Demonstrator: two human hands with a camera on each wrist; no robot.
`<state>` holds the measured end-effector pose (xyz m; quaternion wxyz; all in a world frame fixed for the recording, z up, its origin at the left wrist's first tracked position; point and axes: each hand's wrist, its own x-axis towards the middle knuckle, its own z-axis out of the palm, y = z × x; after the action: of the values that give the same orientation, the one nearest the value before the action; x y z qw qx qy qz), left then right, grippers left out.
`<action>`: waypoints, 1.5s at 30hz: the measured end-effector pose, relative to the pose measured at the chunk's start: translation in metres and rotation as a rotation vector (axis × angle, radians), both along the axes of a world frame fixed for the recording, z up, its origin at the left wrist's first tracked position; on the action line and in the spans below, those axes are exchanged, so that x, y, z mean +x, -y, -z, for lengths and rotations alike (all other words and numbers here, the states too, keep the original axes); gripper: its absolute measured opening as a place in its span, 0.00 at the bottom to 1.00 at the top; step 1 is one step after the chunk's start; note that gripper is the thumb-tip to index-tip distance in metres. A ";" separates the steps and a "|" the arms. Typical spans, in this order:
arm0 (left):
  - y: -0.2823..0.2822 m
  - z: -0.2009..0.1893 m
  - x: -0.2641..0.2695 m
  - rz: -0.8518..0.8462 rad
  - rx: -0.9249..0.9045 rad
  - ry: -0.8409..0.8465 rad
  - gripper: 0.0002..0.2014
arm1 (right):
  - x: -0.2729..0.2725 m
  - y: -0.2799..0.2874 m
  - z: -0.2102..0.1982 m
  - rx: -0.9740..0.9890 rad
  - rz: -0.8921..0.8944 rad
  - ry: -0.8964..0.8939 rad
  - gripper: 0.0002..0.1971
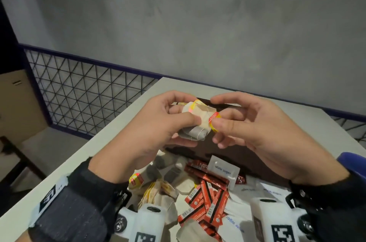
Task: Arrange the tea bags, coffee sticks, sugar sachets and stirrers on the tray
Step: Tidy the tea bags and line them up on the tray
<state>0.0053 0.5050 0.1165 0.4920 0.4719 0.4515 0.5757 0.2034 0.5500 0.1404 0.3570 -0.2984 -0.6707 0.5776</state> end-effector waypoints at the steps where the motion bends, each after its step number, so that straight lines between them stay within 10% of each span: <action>1: 0.000 -0.001 0.000 -0.003 0.002 0.009 0.16 | -0.001 -0.001 0.000 0.010 0.015 -0.024 0.21; 17: 0.001 0.002 0.011 0.004 0.057 0.023 0.17 | 0.004 -0.003 -0.004 0.280 0.130 -0.078 0.12; 30: 0.001 0.002 0.005 0.121 0.059 0.191 0.20 | 0.000 -0.005 -0.003 -0.082 0.052 -0.290 0.11; 45: 0.004 0.000 0.008 0.109 0.029 0.048 0.09 | 0.003 -0.002 -0.005 0.217 0.144 -0.085 0.12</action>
<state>0.0130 0.5012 0.1163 0.5265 0.4890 0.4047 0.5655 0.2063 0.5520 0.1459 0.4557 -0.2806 -0.6905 0.4866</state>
